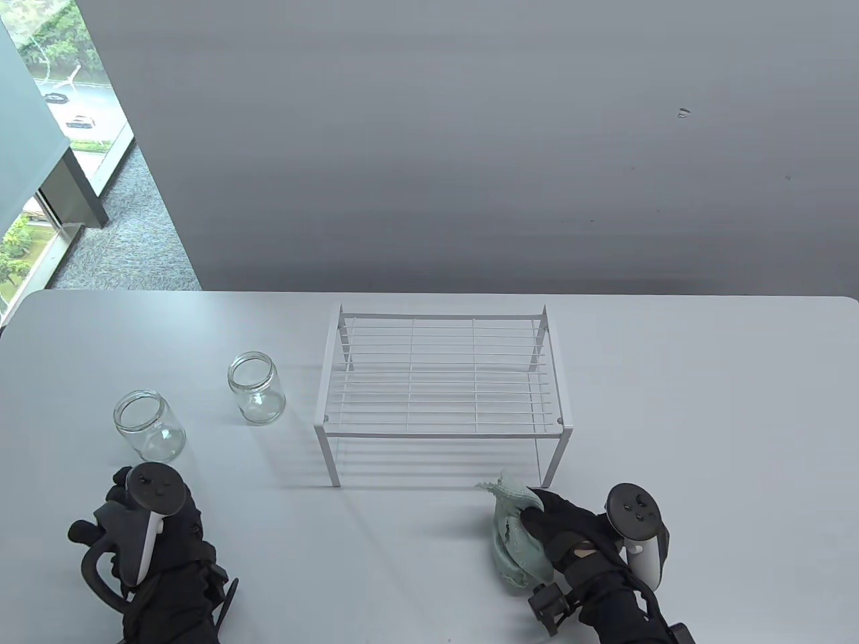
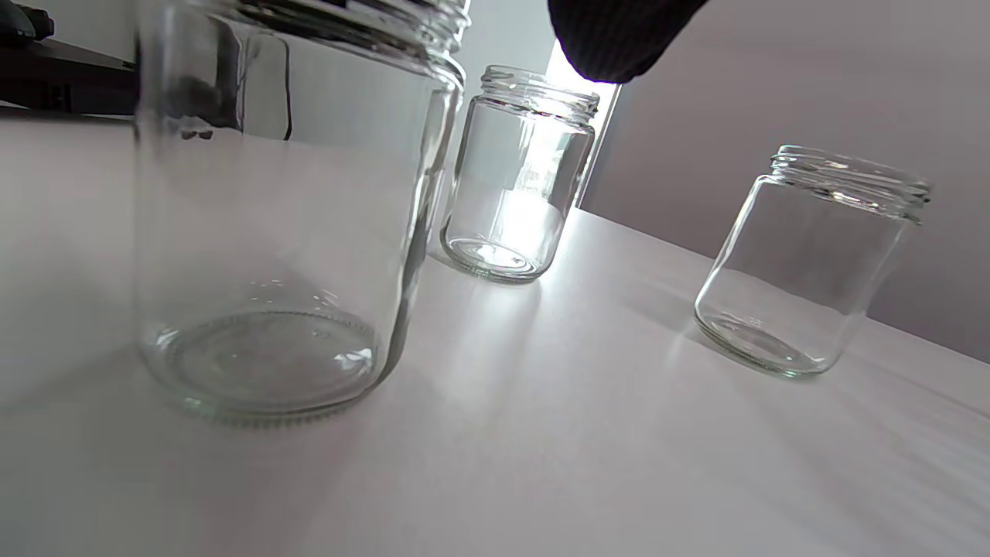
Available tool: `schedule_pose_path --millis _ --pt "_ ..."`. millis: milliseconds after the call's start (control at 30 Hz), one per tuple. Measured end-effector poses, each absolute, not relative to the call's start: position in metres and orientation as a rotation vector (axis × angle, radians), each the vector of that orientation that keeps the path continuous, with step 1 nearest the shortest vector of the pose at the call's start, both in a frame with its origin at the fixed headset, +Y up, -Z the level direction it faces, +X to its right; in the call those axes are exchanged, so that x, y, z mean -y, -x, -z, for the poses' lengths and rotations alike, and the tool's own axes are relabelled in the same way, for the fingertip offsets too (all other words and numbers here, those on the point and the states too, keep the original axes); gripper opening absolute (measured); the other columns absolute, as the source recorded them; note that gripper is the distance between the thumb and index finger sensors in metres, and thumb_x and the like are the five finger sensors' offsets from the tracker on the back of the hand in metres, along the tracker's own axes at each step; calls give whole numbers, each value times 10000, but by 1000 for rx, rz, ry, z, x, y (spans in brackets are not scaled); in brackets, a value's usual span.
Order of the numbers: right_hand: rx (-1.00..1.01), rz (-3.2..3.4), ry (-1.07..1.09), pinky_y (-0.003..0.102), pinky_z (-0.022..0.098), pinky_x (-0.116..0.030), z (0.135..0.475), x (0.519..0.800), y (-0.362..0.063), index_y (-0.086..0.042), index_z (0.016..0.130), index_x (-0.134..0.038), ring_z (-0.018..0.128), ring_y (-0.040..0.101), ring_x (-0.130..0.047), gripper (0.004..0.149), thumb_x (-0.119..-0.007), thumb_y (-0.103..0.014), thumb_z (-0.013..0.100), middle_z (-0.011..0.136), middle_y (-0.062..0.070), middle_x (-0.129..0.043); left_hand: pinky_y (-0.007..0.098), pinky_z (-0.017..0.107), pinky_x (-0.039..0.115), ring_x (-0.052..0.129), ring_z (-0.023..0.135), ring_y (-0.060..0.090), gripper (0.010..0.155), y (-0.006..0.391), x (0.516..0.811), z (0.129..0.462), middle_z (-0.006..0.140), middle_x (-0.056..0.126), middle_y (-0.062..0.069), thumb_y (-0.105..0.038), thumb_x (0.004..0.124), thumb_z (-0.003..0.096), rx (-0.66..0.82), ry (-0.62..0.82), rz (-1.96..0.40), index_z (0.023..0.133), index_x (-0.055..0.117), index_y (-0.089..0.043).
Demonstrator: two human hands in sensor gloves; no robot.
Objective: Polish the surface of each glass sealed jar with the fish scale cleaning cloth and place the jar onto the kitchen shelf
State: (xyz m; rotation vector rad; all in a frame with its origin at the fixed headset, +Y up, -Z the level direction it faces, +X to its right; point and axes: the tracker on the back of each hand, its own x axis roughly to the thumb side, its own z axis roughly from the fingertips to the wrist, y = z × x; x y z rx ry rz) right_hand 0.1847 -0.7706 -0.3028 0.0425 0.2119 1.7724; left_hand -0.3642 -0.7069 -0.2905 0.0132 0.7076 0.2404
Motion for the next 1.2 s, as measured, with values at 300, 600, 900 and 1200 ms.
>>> schedule_pose_path --millis 300,600,900,1200 --pt "-214 -1780 -48 510 293 -844 303 771 -185 74 899 -741 477 475 -993 468 -754 -112 470 727 357 -837 699 659 216 723 798 452 773 376 712 286 937 637 213 -372 731 525 -767 58 -322 1075 326 -10" --pt "-214 -1780 -48 513 297 -839 303 771 -185 72 901 -738 480 479 -989 467 -751 -111 471 731 356 -833 694 675 234 872 696 381 715 378 718 290 833 846 136 -257 721 522 -747 45 -277 1063 279 -104" --pt "-218 -1783 -56 515 298 -838 303 771 -184 72 904 -733 482 480 -987 469 -747 -111 473 733 359 -830 674 690 283 964 578 328 677 363 703 287 757 923 131 -233 758 499 -657 -24 -273 1067 421 -81" --pt "-205 -1761 -57 514 299 -838 302 770 -182 70 904 -733 484 478 -988 468 -746 -113 473 734 355 -831 651 704 364 992 507 290 646 317 677 276 718 945 133 -247 753 501 -377 -40 -426 1059 488 -56"
